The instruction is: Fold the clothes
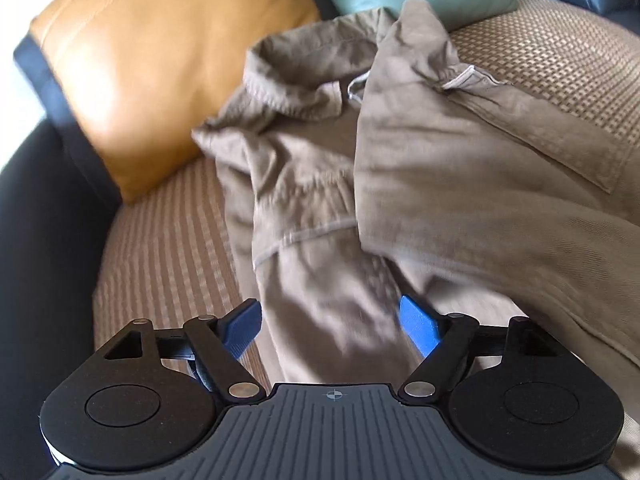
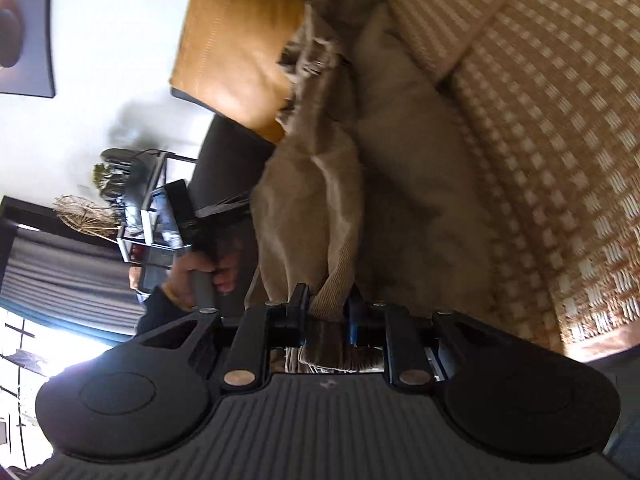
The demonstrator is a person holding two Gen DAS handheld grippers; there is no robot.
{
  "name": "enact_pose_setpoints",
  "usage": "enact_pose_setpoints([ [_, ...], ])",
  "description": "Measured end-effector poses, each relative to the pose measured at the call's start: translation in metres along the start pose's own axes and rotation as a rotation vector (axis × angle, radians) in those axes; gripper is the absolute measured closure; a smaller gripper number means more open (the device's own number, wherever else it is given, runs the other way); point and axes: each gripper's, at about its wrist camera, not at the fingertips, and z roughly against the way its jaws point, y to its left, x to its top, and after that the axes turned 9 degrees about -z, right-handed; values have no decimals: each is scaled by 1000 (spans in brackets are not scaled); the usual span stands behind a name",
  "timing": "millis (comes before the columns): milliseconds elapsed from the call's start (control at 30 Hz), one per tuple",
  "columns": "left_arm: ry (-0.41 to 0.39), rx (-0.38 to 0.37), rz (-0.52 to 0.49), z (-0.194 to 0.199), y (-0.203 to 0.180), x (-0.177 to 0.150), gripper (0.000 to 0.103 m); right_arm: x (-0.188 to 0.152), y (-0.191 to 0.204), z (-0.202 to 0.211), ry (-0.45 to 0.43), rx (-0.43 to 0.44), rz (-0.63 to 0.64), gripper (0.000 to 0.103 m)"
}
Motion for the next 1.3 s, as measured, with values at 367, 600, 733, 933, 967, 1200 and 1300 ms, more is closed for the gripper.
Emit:
enact_pose_setpoints([
  [367,-204,-236,465,79,9,-58,20,-3,-4,-3,14,31,-39,74],
  [600,-143,-216,306,66,-88,-56,23,-11,-2,-12,8,-54,34,64],
  [733,-76,-156,228,46,-107,-57,22,-3,12,5,12,-92,75,43],
  [933,-262,-104,388,88,-51,-43,19,49,88,30,-108,-142,322,36],
  [967,-288,-60,413,88,-40,-36,17,64,106,20,-126,-141,373,32],
  [1200,-240,43,482,19,7,-3,17,184,185,-81,-211,-178,504,30],
  [1300,-223,57,464,-7,11,3,17,230,183,-126,-230,-199,468,30],
])
